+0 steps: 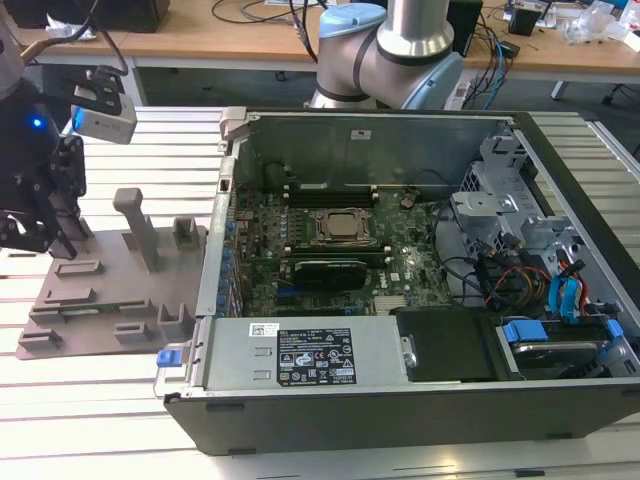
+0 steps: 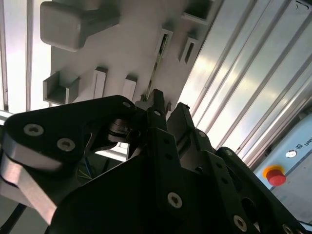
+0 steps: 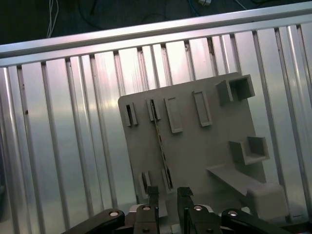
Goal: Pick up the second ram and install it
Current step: 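Pick up the second ram and move it above second insertion slot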
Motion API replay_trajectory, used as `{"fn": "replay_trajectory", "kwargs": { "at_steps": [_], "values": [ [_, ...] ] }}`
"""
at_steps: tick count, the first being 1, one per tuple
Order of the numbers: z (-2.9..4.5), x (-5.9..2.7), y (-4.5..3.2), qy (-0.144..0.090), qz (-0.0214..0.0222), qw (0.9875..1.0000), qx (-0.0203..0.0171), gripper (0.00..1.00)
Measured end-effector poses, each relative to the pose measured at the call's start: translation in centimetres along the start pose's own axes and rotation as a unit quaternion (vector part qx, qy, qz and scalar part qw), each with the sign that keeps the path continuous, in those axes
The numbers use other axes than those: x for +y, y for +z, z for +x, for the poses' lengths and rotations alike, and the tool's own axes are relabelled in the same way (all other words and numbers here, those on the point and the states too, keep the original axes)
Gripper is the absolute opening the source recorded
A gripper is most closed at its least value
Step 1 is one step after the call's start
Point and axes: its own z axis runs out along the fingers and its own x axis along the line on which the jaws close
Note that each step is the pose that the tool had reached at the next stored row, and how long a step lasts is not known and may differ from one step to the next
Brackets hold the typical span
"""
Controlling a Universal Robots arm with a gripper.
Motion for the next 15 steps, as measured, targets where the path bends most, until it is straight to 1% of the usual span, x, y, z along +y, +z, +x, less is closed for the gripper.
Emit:
{"fn": "replay_trajectory", "kwargs": {
  "at_steps": [5,7,9,12,14,15],
  "values": [
    [0.04,-0.05,1.01,0.0,0.0,1.0,0.0,0.3],
    [0.09,-0.08,1.55,0.0,0.0,1.0,0.0,0.3],
    [0.14,-0.07,1.86,0.0,0.0,1.0,0.0,0.3],
    [0.29,0.13,3.01,-0.003,-0.0001,1.0,0.0002,0.3],
    [0.44,0.93,3.87,-0.01,-0.0002,1.0,0.0003,0.3],
    [0.49,1.08,4.46,-0.026,-0.0007,0.9997,0.0012,0.3]
  ]
}}
